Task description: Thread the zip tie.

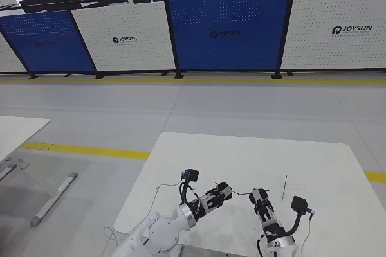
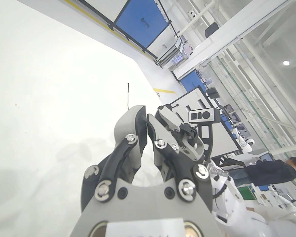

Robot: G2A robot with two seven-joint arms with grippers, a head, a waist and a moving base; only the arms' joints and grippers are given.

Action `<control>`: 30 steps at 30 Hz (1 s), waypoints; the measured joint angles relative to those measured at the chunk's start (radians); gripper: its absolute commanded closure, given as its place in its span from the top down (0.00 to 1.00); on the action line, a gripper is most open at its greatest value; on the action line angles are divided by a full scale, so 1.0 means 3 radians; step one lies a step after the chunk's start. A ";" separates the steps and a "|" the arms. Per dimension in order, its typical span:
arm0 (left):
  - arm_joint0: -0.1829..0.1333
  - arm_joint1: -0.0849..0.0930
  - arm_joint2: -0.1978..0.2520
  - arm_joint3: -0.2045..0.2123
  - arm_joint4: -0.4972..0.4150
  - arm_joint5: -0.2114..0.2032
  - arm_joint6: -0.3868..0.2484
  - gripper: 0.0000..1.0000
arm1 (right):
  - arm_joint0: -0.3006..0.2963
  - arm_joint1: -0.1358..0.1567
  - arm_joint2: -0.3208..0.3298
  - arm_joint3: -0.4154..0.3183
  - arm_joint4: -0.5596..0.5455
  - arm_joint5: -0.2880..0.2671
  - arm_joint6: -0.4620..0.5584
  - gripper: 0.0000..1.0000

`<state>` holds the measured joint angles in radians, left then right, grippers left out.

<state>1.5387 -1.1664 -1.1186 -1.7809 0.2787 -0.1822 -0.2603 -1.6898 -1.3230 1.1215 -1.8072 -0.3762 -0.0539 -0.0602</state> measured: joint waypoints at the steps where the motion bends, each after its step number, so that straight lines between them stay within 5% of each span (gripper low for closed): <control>1: 0.0000 0.0000 0.0000 0.0000 0.0000 0.0000 0.0000 0.00 | 0.0002 -0.0001 -0.0001 -0.0001 -0.0006 0.0011 0.0004 0.00; 30: 0.0000 0.0000 0.0000 0.0000 0.0000 0.0000 0.0000 0.00 | 0.0064 -0.0026 -0.0025 0.0081 -0.0007 0.0055 0.0056 0.00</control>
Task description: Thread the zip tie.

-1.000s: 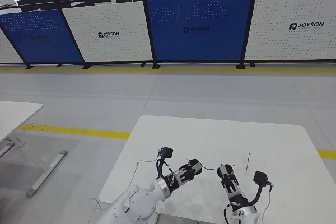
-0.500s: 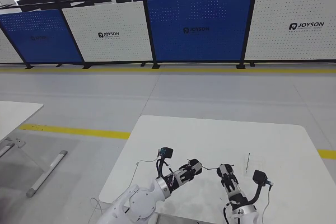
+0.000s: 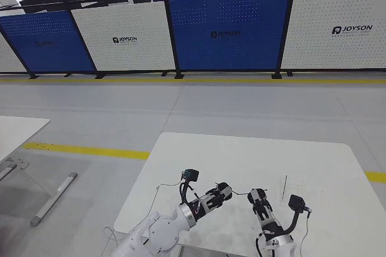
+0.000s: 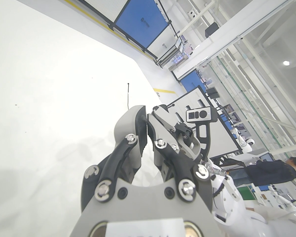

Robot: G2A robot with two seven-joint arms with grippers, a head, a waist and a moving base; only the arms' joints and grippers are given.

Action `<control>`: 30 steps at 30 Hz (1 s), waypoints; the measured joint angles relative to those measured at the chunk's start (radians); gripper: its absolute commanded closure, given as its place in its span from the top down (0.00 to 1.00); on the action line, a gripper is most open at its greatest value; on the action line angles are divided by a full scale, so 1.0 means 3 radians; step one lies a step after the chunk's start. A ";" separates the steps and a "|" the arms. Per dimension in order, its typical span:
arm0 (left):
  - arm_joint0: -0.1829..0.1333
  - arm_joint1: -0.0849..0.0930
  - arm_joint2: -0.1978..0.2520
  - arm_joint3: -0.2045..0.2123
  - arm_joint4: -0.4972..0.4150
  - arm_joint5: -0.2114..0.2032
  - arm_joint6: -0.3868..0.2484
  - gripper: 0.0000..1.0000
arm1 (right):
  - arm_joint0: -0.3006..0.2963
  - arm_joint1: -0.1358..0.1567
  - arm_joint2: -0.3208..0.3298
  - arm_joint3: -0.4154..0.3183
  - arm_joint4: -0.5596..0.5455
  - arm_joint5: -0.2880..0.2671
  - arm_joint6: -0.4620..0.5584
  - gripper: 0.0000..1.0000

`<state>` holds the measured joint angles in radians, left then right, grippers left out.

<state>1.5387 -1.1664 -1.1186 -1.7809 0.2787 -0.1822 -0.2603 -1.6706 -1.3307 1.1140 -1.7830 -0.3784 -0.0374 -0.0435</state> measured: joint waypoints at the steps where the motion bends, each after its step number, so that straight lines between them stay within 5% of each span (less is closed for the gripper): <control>1: 0.0000 0.0000 0.0000 0.0000 0.0000 0.0000 0.0000 0.00 | 0.0007 -0.0001 -0.0005 0.0005 -0.0004 -0.0006 0.0002 0.00; 30: -0.0028 -0.0008 0.0035 0.0030 -0.0189 0.0086 0.0009 0.00 | -0.0050 0.0006 0.0058 -0.0026 -0.0051 -0.0240 -0.0003 0.00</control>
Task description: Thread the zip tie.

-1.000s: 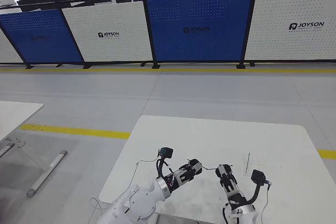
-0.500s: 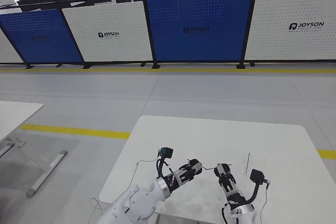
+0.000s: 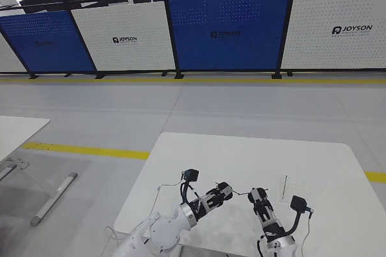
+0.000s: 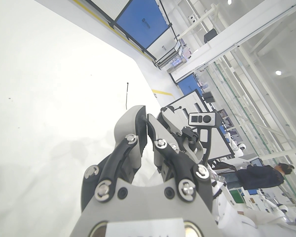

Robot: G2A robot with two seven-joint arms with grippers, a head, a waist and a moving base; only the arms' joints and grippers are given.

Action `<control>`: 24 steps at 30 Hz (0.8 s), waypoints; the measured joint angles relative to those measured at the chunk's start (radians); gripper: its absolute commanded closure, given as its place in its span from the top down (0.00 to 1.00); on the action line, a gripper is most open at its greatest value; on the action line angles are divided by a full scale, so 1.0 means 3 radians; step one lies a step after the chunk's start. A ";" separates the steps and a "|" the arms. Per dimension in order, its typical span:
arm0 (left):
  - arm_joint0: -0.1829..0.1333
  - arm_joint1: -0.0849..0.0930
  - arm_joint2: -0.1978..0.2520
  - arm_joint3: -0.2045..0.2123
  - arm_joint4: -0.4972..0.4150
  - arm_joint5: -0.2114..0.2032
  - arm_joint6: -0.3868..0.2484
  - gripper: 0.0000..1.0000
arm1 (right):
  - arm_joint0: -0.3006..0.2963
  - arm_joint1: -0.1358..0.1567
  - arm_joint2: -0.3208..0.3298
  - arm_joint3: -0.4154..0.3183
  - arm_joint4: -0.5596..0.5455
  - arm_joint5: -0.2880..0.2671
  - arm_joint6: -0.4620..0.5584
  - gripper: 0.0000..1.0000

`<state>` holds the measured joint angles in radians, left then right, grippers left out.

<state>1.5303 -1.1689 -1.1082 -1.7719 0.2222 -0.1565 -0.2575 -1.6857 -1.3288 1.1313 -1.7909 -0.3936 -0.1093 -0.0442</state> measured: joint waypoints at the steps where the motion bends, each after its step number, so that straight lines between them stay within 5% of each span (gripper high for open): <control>1: 0.0000 0.0000 0.0000 0.0000 0.0000 0.0000 0.0000 0.00 | 0.0000 0.0000 0.0000 0.0000 0.0000 0.0000 0.0000 0.00; 24: 0.0000 0.0003 -0.0005 -0.0018 -0.0162 -0.0093 0.0001 0.00 | 0.0057 -0.0007 -0.0003 0.0029 0.0132 -0.0041 0.0120 0.00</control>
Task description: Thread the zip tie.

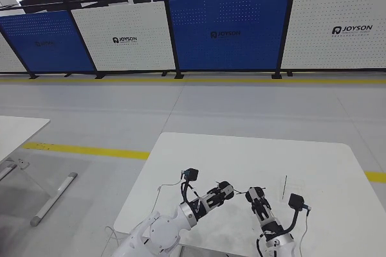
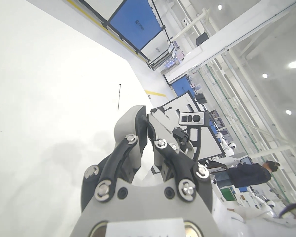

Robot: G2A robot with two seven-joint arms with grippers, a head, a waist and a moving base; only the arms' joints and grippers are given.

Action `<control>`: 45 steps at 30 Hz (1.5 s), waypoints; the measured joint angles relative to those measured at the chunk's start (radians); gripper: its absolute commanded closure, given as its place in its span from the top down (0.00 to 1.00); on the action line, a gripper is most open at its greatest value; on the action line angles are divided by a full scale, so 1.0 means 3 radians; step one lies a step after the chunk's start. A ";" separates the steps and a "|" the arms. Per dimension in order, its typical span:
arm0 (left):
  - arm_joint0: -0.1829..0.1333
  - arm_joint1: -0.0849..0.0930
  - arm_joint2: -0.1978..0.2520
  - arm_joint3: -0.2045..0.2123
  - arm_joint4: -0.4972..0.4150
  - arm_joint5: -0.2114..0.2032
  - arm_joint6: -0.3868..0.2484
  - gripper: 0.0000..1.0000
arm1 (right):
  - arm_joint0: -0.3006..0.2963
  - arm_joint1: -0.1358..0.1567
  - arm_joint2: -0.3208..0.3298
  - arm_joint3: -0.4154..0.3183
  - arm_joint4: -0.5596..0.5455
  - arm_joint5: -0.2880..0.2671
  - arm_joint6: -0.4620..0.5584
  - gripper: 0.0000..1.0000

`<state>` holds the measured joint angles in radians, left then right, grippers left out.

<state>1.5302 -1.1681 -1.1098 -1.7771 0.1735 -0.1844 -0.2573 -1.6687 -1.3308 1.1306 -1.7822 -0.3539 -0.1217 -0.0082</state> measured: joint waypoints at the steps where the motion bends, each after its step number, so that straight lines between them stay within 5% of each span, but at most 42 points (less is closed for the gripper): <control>1: 0.0000 0.0001 0.0000 0.0007 -0.0007 -0.0002 0.0000 0.00 | -0.0003 0.0000 0.0005 0.0002 0.0010 -0.0013 -0.0009 0.00; 21: -0.0011 0.0002 0.0017 0.0036 0.0030 0.0048 0.0051 0.00 | -0.0122 0.0014 0.0121 -0.0059 0.0030 -0.0027 -0.0098 0.00; 45: -0.0011 0.0002 0.0017 0.0036 0.0029 0.0048 0.0051 0.00 | 0.0014 -0.0012 0.0034 0.0034 -0.0010 0.0118 -0.0055 0.00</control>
<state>1.5268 -1.1675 -1.1048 -1.7663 0.1823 -0.1701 -0.2422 -1.6645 -1.3344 1.1406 -1.7721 -0.3569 -0.0862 -0.0249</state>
